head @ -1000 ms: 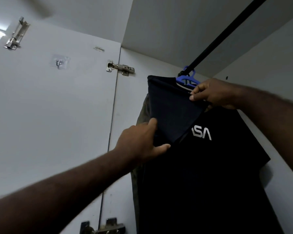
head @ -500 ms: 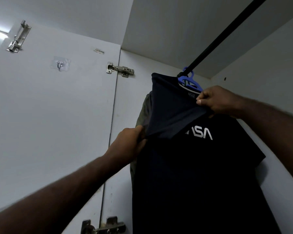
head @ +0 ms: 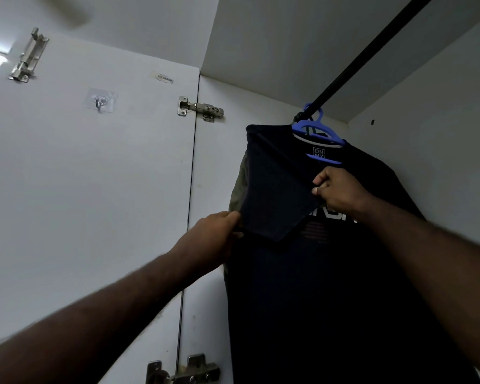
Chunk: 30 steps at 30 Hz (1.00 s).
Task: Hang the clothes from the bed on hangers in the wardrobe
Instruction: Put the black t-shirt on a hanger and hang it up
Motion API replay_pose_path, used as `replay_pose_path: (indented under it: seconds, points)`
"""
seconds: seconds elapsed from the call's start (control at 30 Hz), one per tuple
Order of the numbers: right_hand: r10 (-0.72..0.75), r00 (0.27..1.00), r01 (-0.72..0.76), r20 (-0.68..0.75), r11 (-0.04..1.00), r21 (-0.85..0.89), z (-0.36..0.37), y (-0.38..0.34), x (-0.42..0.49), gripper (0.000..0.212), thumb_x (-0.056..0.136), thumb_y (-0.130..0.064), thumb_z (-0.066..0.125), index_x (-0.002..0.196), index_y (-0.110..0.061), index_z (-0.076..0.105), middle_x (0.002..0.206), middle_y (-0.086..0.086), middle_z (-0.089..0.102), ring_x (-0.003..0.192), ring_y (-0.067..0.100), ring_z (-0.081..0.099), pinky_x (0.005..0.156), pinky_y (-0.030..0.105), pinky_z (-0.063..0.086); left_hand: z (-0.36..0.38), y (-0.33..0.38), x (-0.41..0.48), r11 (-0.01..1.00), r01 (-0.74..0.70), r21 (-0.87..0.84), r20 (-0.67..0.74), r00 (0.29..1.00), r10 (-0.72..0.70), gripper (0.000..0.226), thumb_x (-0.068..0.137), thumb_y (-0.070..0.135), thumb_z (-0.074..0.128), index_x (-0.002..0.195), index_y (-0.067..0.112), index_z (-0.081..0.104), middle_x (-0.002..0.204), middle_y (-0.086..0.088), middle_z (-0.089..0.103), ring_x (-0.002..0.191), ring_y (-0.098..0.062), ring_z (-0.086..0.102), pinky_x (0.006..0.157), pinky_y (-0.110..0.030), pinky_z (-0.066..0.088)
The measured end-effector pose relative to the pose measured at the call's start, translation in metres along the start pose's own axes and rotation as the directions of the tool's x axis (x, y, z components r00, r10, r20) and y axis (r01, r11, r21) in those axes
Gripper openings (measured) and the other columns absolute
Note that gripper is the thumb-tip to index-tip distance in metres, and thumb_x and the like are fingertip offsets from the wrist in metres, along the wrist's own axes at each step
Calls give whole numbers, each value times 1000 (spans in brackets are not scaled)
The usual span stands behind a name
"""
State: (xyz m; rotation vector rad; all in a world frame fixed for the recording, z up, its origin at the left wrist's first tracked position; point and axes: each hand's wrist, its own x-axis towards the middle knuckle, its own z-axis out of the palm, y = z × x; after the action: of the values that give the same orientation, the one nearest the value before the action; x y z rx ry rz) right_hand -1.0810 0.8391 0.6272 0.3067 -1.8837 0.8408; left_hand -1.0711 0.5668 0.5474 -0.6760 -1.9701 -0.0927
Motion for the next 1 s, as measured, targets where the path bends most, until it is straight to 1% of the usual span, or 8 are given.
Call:
replay_pose_path:
  seconds: [0.17, 0.27, 0.33, 0.47, 0.57, 0.67, 0.8, 1.0]
  points:
    - [-39, 999, 36, -27, 996, -87, 20, 5, 10, 19, 88, -8, 68, 76, -18, 57, 71, -2, 60, 65, 16, 57, 57, 25, 41, -11, 15, 42, 961, -62, 271, -258, 957, 135, 38, 95, 54, 42, 101, 19, 54, 102, 2, 49, 91, -17, 49, 68, -30, 35]
    - [-77, 997, 75, -28, 993, -90, 30, 10, 17, 19, 87, -10, 71, 74, -18, 59, 67, -4, 60, 57, 9, 53, 52, 22, 37, -9, 19, 94, 884, -169, 436, -183, 945, 271, 57, 92, 60, 44, 126, 15, 49, 132, -7, 45, 121, -24, 42, 96, -38, 36]
    - [-77, 997, 74, -28, 992, -103, 35, 13, 21, 20, 85, -10, 73, 74, -18, 59, 67, -4, 61, 58, 9, 55, 55, 22, 39, -5, 10, 120, 821, -157, 549, -79, 968, 237, 84, 84, 72, 45, 142, 13, 36, 148, -13, 32, 139, -29, 26, 114, -48, 22]
    - [-38, 993, 12, -108, 972, -234, 45, 12, 26, 13, 83, -10, 74, 85, -15, 62, 85, 1, 65, 79, 19, 63, 69, 30, 51, 14, -16, 139, 762, -155, 629, 37, 985, 170, 119, 69, 92, 37, 154, 13, 11, 160, -19, 5, 149, -35, -1, 118, -60, 2]
    - [-433, 854, 301, -291, 865, -402, 64, -4, 17, 22, 85, -7, 67, 106, -12, 62, 113, 4, 54, 104, 19, 54, 89, 24, 45, 31, -32, 141, 759, -156, 632, 50, 986, 160, 128, 62, 97, 34, 155, 16, 1, 161, -19, -6, 148, -36, -9, 115, -64, 0]
    - [-641, 733, 604, -230, 768, -216, 98, -19, -3, 25, 95, -14, 57, 120, -10, 58, 123, 0, 53, 110, 6, 48, 93, 5, 33, 43, -41, 141, 767, -158, 622, 38, 984, 172, 132, 60, 96, 38, 154, 14, -5, 161, -20, -9, 148, -38, -11, 114, -67, 0]
    - [-482, 873, 479, -73, 876, -57, 131, 3, -3, 52, 104, -34, 39, 153, -17, 31, 158, -2, 30, 145, 7, 25, 117, 23, 23, 47, -42, 141, 766, -158, 622, 40, 984, 171, 131, 63, 92, 43, 154, 11, -7, 161, -19, -12, 148, -37, -13, 113, -68, 3]
    - [-272, 959, 276, 79, 835, -475, 135, 60, 9, 111, 74, -91, 11, 156, -19, -10, 164, 2, -16, 149, 13, -19, 122, 38, -9, 50, -54, 136, 768, -211, 605, 97, 977, 192, 137, 58, 96, 42, 154, 12, -9, 159, -20, -17, 147, -36, -17, 112, -69, 1]
